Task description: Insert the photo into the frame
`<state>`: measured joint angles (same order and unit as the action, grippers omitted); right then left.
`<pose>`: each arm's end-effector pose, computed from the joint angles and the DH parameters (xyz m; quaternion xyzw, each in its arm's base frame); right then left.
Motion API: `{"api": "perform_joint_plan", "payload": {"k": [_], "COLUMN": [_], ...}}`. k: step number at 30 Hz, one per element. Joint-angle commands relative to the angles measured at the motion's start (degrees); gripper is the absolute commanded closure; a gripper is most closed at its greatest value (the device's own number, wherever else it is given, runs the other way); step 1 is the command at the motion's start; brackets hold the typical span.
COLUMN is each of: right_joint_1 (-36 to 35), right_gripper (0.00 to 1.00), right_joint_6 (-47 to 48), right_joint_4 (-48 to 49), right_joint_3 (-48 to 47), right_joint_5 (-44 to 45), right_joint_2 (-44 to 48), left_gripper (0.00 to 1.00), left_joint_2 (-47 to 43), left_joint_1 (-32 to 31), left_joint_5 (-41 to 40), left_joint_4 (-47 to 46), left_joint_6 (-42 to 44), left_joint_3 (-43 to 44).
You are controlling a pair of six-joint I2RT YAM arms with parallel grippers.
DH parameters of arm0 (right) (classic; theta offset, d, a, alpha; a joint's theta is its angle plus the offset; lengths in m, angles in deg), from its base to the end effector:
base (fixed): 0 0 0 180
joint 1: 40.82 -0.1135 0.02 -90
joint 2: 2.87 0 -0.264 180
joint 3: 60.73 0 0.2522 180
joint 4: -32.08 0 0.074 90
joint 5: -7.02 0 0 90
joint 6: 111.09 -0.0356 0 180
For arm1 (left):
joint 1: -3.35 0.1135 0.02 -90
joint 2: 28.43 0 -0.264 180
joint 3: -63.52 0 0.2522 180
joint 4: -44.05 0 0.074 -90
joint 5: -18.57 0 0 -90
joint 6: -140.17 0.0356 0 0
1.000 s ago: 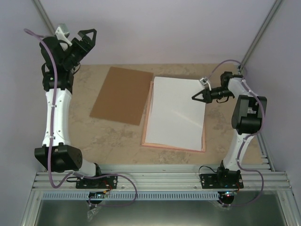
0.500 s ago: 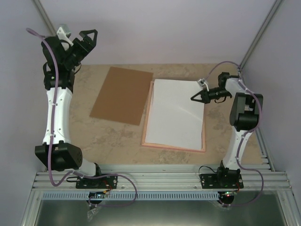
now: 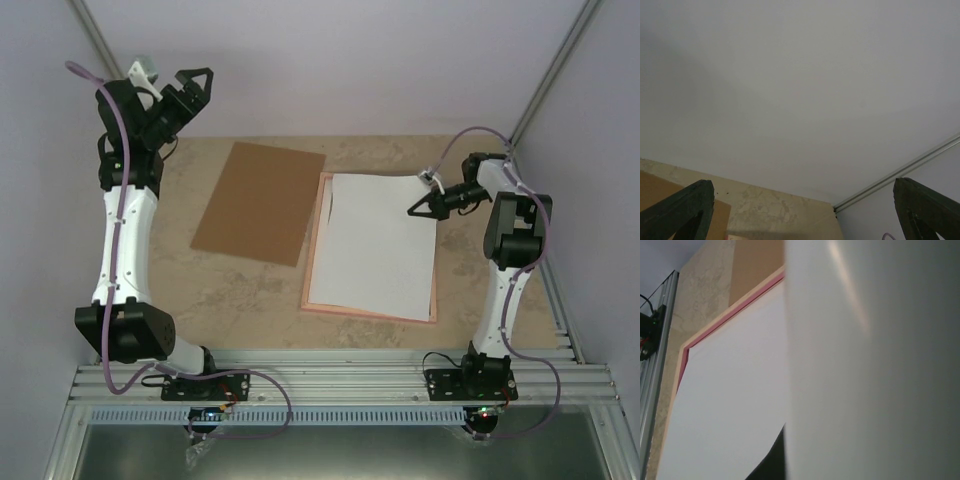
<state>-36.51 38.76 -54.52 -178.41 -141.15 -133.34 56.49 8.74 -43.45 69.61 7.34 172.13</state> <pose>0.4232 -0.0016 0.1670 -0.3706 0.7892 0.4485 0.1967 0.3331 0.0146 0.4744 -0.1313 0.7051 -0.3811 0.5834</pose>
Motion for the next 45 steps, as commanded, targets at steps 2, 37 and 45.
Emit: {"api": "perform_joint_plan", "payload": {"k": [2,37,45], "right_joint_1": [-0.6,-1.8,-2.2], "right_gripper": [0.99,0.99,0.99], "right_joint_6": [1.5,-5.8,-9.3], "right_joint_4": [-1.1,8.5,12.0], "right_joint_3": [0.8,6.0,6.2], "right_joint_5": [-1.6,-12.1,-10.4], "right_joint_2": [0.0,4.5,3.3], "left_gripper": [0.00,0.01,0.01], "left_joint_2": [0.6,0.8,1.1], "left_joint_1": [-0.7,-2.0,-2.1], "left_joint_5": [-0.6,-1.5,-1.6], "left_joint_4": [-0.4,-0.8,-0.9], "left_joint_6": [1.3,1.1,1.2], "left_joint_3": [-1.1,-3.2,-3.3]}}
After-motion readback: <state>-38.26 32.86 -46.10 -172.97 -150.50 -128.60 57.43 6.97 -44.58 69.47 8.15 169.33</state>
